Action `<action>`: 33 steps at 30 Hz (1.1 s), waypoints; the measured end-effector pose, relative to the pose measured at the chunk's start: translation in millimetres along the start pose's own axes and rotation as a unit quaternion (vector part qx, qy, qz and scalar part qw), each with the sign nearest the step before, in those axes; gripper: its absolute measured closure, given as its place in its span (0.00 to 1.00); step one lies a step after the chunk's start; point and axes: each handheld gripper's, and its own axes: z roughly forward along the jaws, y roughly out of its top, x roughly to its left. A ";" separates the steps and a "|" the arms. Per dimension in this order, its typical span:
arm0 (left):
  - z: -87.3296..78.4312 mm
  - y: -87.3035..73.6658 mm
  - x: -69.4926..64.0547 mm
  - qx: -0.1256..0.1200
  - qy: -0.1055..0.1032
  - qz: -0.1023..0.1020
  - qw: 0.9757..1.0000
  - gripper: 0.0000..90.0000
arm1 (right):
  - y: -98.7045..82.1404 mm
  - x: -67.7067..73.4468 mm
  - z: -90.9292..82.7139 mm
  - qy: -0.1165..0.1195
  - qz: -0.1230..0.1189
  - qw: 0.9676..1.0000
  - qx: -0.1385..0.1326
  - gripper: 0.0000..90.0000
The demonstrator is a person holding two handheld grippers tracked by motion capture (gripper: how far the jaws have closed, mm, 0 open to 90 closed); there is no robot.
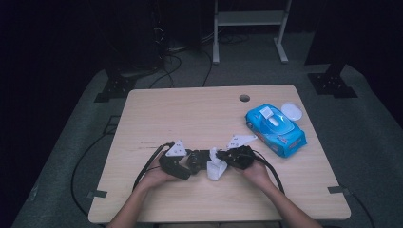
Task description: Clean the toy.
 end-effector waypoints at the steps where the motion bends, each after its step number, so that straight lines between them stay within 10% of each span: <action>1: 1.7 -0.1 0.7 0.000 -0.001 -0.006 1.000 0.14 | 0.3 -0.8 0.5 -0.001 -0.001 1.000 0.000 0.95; 13: 8.3 0.6 -4.9 0.023 -0.016 0.019 0.999 0.25 | 5.1 -0.9 3.6 0.003 0.003 1.000 -0.004 0.95; 23: 7.4 2.8 -11.3 0.031 -0.002 0.042 0.999 0.26 | 28.7 45.1 29.1 0.089 -0.024 0.995 -0.028 0.95; 33: 6.5 4.5 -13.4 0.023 0.006 0.055 0.998 0.27 | 11.7 16.1 5.7 0.039 -0.015 0.999 0.002 0.95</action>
